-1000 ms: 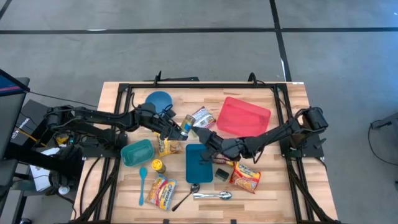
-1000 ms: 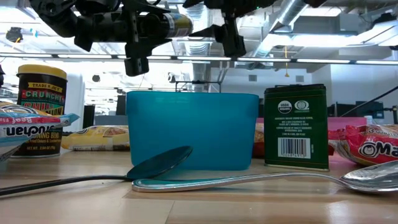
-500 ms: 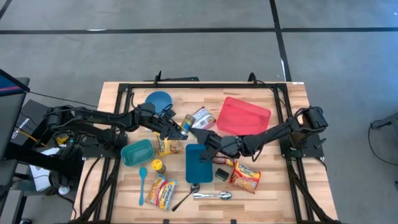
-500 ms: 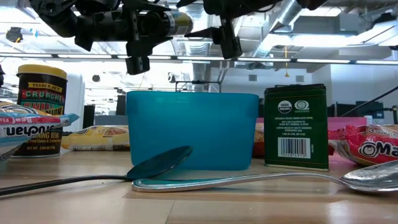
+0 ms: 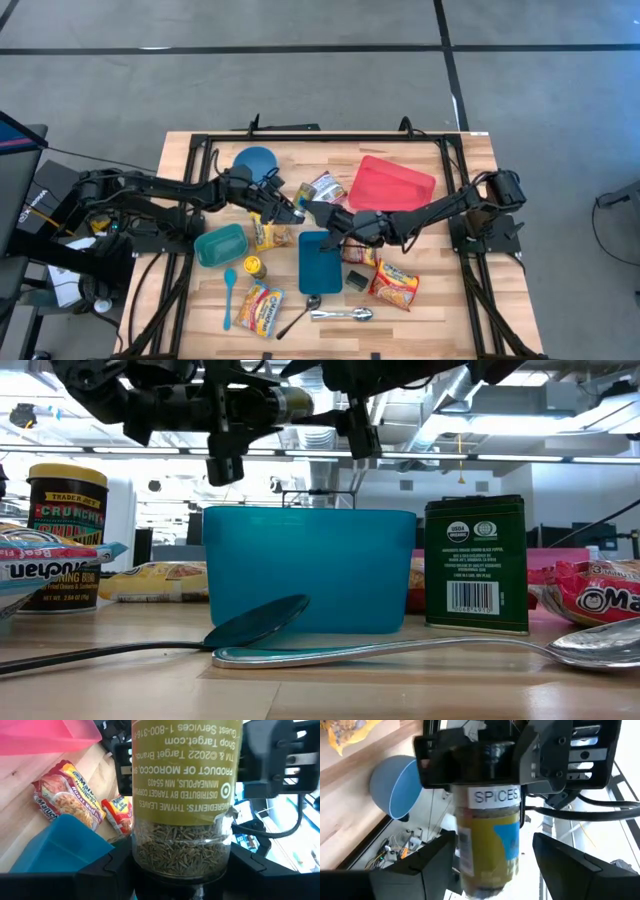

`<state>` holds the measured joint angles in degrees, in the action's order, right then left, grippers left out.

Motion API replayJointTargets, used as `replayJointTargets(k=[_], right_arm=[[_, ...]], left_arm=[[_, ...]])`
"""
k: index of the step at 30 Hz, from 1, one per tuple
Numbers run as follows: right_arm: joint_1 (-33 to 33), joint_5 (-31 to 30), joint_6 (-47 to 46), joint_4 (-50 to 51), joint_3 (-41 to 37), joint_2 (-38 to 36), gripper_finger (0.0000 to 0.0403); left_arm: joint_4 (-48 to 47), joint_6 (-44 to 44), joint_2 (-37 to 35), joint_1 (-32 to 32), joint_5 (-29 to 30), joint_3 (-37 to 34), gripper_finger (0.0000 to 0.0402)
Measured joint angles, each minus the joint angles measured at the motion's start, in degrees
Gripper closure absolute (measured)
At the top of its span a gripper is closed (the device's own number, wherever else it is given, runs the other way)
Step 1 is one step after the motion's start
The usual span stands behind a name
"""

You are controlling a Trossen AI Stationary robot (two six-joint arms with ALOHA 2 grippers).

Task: Pick & Place Food Item
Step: Put the green seasoning bottle into the blue bin

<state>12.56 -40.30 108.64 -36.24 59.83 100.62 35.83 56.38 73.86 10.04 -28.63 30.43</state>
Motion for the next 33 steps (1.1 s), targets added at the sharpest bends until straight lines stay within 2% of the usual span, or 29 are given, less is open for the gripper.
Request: replayJointTargets(k=[4,8,13,21,26,33], right_arm=[[0.00,-0.72,-0.02,1.58,-0.07,0.00,0.0143],[0.28,-4.92,-0.03,2.74,-0.05,0.00,0.0143],[1.10,-6.35,-0.02,2.82,-0.04,-0.02,0.0153],[1.29,-6.33,0.00,4.19,0.00,-0.02,0.0194],[1.29,-6.36,-0.04,4.31,0.00,-0.02,0.0217],[1.29,-6.50,-0.20,4.32,0.00,-0.04,0.0229]], left_arm=[[1.88,0.02,4.97,-0.50,-2.01,3.53,0.0206],[2.06,0.04,7.37,-0.70,-3.00,5.94,0.0208],[2.07,-0.24,7.75,-0.63,-3.10,5.84,0.0199],[2.01,-0.31,7.75,-0.63,-2.81,5.84,0.0208],[2.00,-0.35,7.75,-0.63,-2.85,5.84,0.0194],[2.04,-0.44,7.75,-0.63,-2.88,5.84,0.0206]])
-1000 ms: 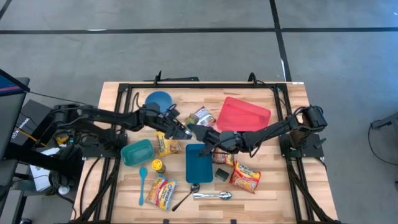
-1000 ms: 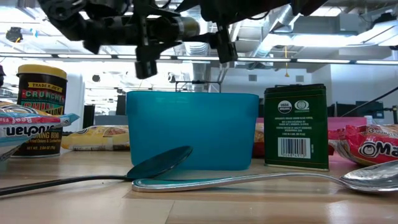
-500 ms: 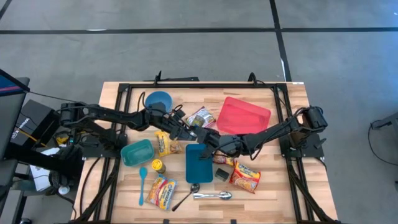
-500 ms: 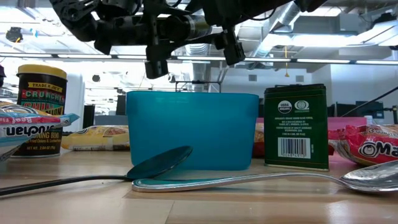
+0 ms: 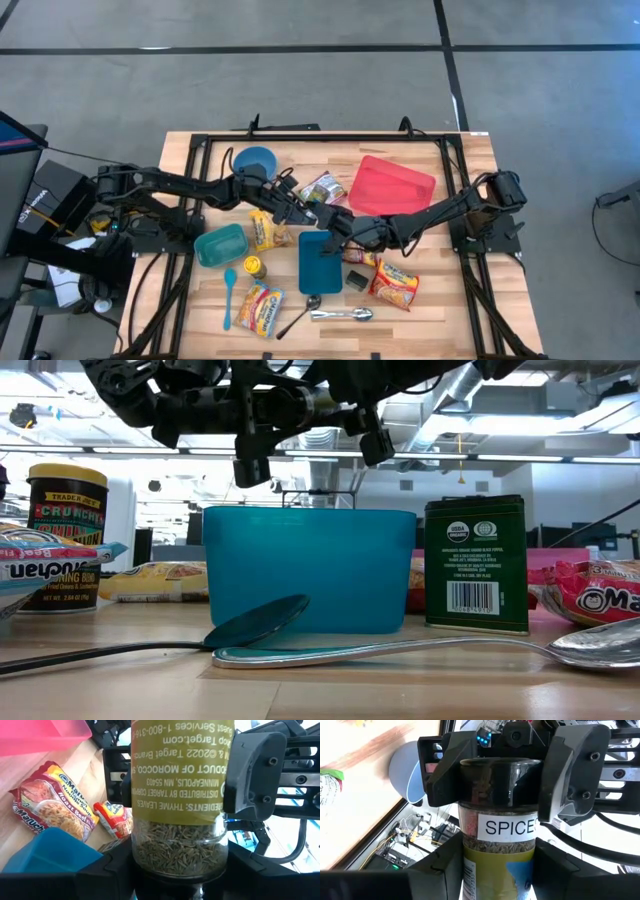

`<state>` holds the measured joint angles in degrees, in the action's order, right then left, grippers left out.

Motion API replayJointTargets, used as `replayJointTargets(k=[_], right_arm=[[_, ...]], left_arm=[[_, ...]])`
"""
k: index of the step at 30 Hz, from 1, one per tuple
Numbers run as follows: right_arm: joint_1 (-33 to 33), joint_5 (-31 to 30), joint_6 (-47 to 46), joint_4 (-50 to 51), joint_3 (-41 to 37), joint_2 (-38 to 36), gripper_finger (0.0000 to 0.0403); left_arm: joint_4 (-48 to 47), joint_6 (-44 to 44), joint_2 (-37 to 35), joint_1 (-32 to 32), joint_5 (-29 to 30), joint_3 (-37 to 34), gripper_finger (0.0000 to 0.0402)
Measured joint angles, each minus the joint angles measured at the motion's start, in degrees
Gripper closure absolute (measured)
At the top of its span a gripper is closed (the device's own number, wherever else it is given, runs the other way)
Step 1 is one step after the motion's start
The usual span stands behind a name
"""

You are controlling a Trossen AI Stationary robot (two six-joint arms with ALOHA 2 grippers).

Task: Pick & Place Food Item
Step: Put the green seasoning bottle into the blue bin

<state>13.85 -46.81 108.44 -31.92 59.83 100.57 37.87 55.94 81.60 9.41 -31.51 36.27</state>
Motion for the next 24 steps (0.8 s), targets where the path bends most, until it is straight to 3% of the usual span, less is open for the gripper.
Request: replayJointTargets(k=[10,24], right_arm=[[0.00,0.00,0.04,0.35,0.00,0.02,0.0231],[0.39,-2.16,0.04,-0.15,0.00,0.02,0.0239]], left_arm=[[0.39,-0.42,-0.11,0.00,-0.26,0.00,0.0120],[-0.96,-3.51,-0.11,0.02,-0.46,0.00,0.0110]])
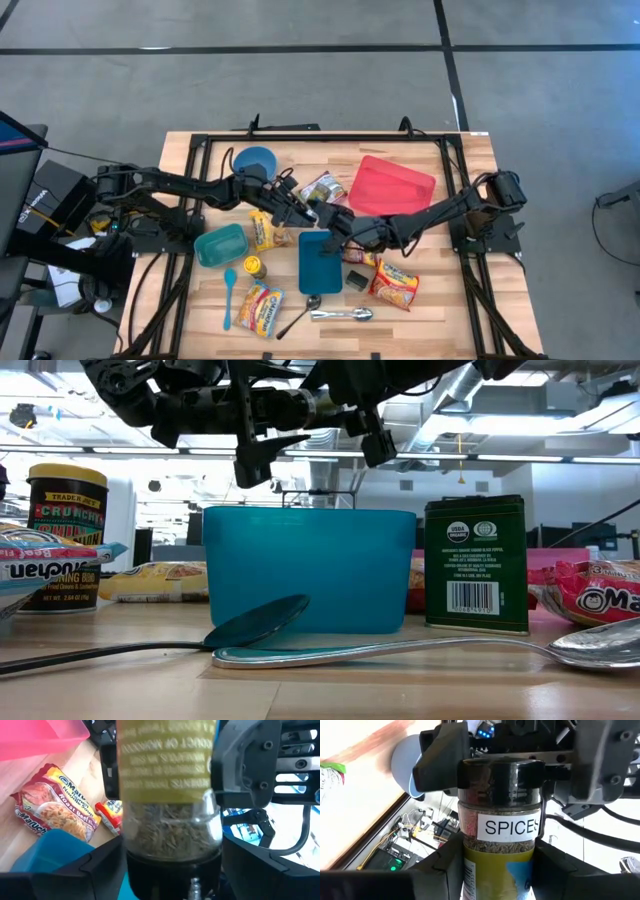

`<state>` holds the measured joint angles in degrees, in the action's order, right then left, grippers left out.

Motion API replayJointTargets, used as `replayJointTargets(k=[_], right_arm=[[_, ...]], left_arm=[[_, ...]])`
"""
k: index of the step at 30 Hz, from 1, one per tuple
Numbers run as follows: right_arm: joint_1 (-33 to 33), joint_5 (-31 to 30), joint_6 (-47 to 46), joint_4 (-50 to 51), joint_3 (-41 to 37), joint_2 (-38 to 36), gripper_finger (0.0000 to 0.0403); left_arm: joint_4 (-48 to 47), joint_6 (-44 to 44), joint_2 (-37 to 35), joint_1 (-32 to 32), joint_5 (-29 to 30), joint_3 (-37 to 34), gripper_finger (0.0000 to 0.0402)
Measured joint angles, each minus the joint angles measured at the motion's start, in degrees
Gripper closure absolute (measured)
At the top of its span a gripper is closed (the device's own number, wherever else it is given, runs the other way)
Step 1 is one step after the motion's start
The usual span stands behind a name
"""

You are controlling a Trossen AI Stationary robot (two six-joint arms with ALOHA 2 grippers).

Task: Pick & Place Food Item
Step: Put the green seasoning bottle into the blue bin

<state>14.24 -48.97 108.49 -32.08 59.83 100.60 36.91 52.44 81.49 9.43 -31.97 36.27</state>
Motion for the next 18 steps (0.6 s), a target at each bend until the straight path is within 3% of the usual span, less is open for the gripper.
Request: replayJointTargets(k=[13,18], right_arm=[[-0.05,-3.78,-0.55,-1.21,-0.02,-0.15,0.0252],[-0.85,-4.63,-4.71,-1.70,-0.02,-0.20,0.0251]], left_arm=[[-5.24,-4.62,-0.28,0.01,-2.51,-0.02,0.0109],[-6.16,-6.43,-0.28,-0.57,-2.49,-0.02,0.0109]])
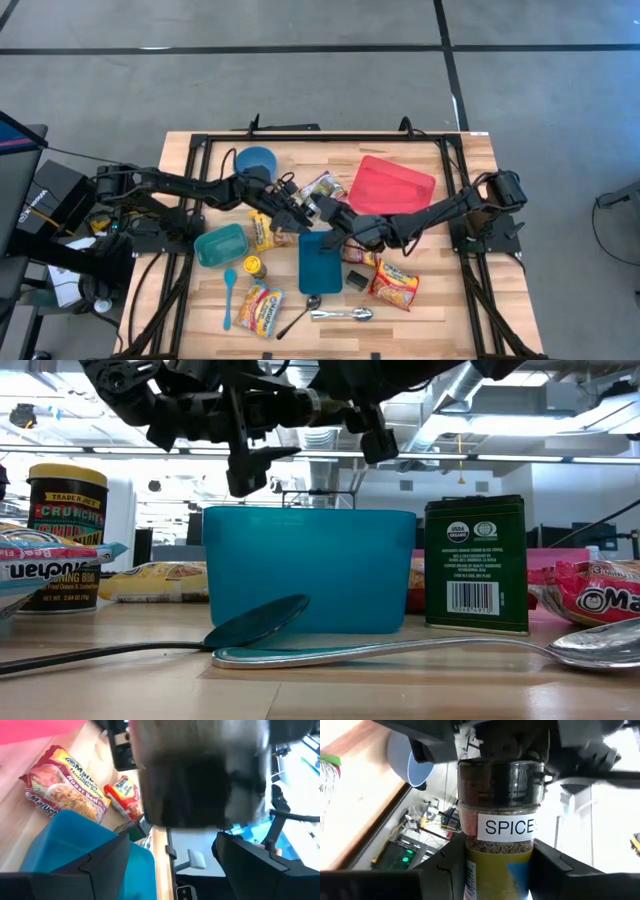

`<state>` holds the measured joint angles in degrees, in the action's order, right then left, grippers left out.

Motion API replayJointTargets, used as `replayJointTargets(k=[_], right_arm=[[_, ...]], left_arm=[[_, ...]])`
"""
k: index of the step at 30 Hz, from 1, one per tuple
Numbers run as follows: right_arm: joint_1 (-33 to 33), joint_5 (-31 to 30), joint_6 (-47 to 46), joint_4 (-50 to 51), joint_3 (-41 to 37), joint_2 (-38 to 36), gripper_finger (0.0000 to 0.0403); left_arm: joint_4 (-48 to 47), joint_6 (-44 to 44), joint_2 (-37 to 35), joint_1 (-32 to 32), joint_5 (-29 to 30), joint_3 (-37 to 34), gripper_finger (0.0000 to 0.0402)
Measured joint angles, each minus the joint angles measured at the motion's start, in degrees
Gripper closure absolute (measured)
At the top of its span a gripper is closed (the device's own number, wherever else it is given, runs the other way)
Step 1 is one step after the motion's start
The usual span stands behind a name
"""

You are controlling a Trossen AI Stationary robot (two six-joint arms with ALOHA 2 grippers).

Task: Pick & Place Food Item
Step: Put the green seasoning bottle into the blue bin

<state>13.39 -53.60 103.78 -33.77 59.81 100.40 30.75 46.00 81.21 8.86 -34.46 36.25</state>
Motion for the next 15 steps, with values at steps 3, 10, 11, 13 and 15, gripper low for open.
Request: replayJointTargets(k=[3,10,11,13,15], right_arm=[[-0.81,-2.60,-2.45,-0.08,0.00,0.00,0.0250],[-2.76,-3.41,-10.51,1.08,-0.13,-1.78,0.0253],[-3.11,-3.46,-12.23,2.30,-0.11,-2.43,0.0252],[-4.06,-3.35,-16.84,5.56,-0.20,-4.21,0.0251],[-5.11,-3.23,-22.16,9.29,-0.18,-6.74,0.0251]], left_arm=[[-0.05,-1.75,0.00,-0.65,-0.26,0.00,0.0109],[-0.36,-5.95,0.00,-2.55,-0.38,0.00,0.0109],[-0.38,-6.77,0.02,-2.82,-0.37,0.00,0.0109],[-0.43,-8.07,0.02,-3.36,-0.37,0.00,0.0109],[-0.91,-9.70,0.02,-3.76,-0.37,0.00,0.0109]])
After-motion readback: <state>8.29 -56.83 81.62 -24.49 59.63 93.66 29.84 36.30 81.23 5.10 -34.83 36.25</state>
